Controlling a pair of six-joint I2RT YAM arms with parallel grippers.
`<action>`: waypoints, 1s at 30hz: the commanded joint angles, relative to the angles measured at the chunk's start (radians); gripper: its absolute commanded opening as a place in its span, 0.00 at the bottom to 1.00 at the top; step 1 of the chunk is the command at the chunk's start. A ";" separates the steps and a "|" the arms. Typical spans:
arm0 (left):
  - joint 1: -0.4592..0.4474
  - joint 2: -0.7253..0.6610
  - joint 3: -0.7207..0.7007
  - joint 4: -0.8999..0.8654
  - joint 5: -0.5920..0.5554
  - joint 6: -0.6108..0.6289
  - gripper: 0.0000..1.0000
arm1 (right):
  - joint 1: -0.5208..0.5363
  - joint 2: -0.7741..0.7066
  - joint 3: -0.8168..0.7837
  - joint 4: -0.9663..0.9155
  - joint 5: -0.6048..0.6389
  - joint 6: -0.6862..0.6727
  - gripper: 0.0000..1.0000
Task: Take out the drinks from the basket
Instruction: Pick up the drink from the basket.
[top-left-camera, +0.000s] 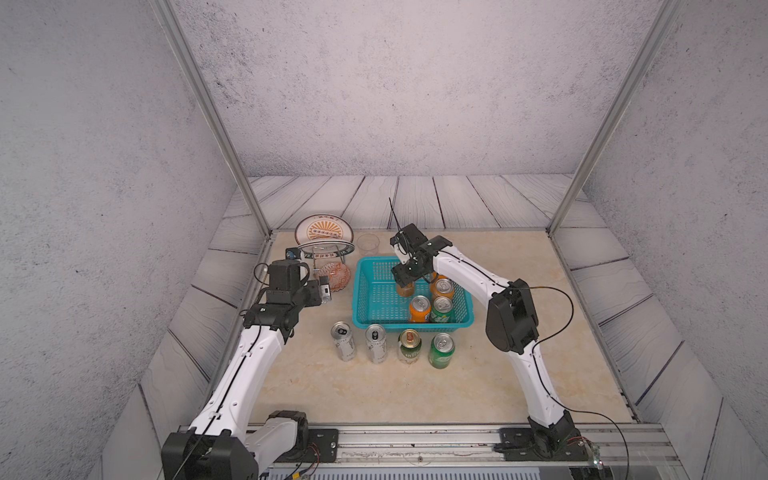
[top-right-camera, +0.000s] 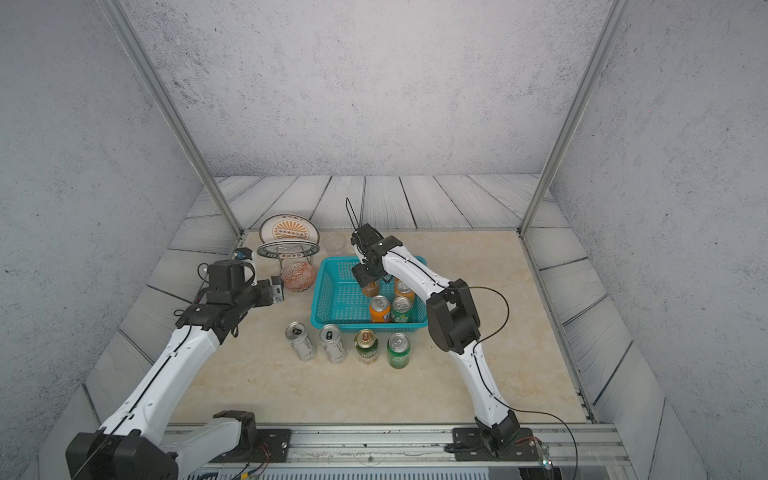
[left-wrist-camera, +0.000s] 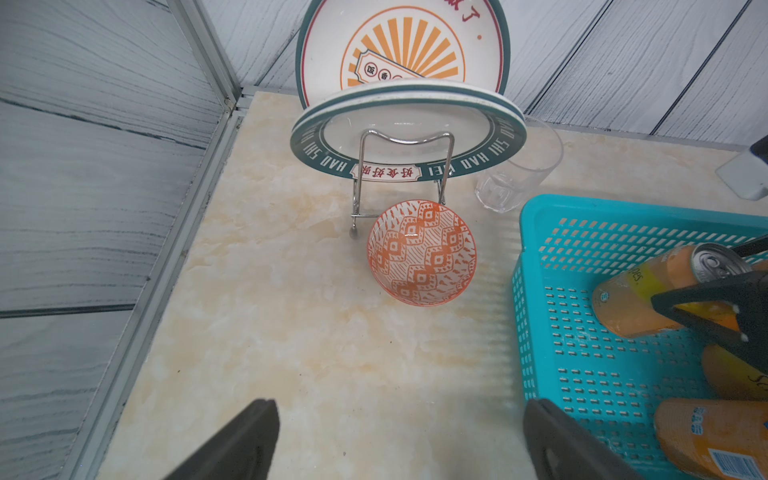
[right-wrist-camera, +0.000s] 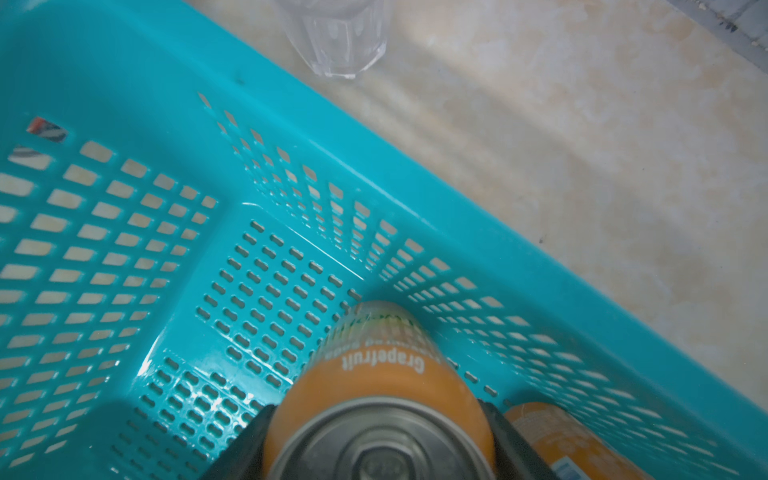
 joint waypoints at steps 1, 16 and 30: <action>0.011 -0.009 0.014 -0.003 0.007 -0.004 0.99 | -0.002 -0.159 -0.008 -0.005 -0.008 0.008 0.60; 0.013 -0.022 0.012 0.000 0.010 -0.005 0.99 | 0.007 -0.403 -0.165 0.025 -0.015 0.023 0.58; 0.018 -0.028 0.012 0.005 0.019 -0.010 0.99 | 0.006 -0.789 -0.435 0.071 0.097 0.050 0.58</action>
